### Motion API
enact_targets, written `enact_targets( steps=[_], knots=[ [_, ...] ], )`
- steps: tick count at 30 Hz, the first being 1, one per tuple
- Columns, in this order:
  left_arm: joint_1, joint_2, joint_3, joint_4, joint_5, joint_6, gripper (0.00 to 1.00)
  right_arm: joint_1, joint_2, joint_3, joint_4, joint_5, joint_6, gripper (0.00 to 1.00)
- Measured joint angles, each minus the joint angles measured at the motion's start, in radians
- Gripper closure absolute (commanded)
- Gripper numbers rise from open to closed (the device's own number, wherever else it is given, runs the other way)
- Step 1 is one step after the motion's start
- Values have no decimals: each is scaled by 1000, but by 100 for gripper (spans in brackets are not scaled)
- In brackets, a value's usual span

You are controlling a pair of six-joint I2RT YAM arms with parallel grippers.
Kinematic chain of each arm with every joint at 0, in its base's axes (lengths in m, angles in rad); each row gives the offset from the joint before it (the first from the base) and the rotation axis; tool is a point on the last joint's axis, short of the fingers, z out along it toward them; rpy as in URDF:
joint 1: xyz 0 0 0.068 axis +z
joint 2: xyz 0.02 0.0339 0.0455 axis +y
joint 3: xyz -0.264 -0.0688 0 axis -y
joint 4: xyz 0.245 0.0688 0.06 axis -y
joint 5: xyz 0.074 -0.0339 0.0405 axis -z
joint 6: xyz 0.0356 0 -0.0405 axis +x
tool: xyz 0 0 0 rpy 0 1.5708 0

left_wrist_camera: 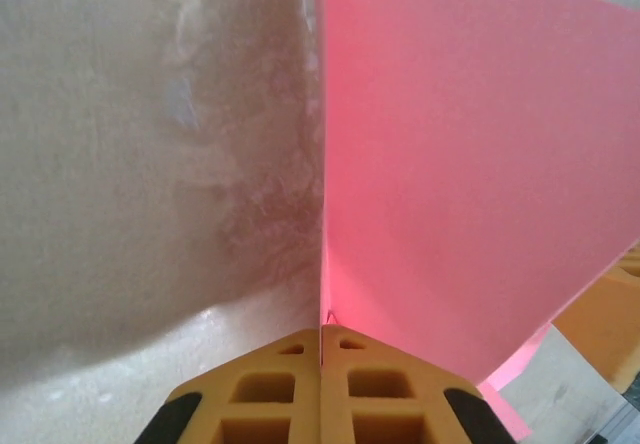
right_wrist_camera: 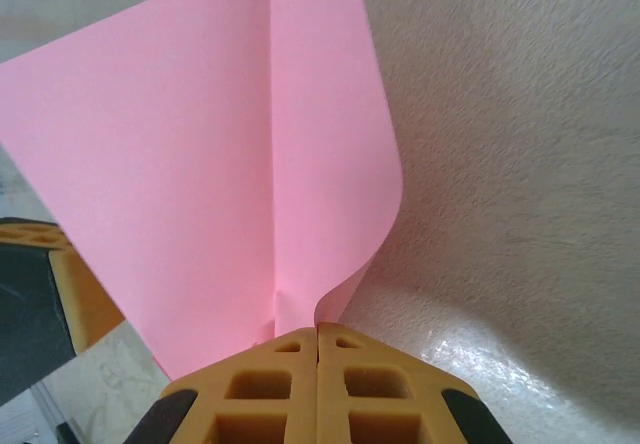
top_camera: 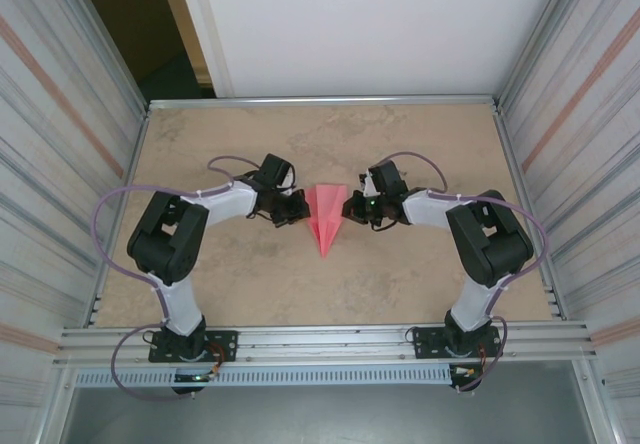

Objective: Fold a paper plane with a square sheet of paper (pick it up from the middle)
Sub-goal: Turn over a paper plane at the center of the table.

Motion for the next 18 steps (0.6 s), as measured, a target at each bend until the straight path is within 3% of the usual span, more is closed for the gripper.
enact_targets(
  steps=[18],
  knots=[
    [67,-18,-34,185,91,41,100,-66,13,47,-29,38,-23,95]
  ],
)
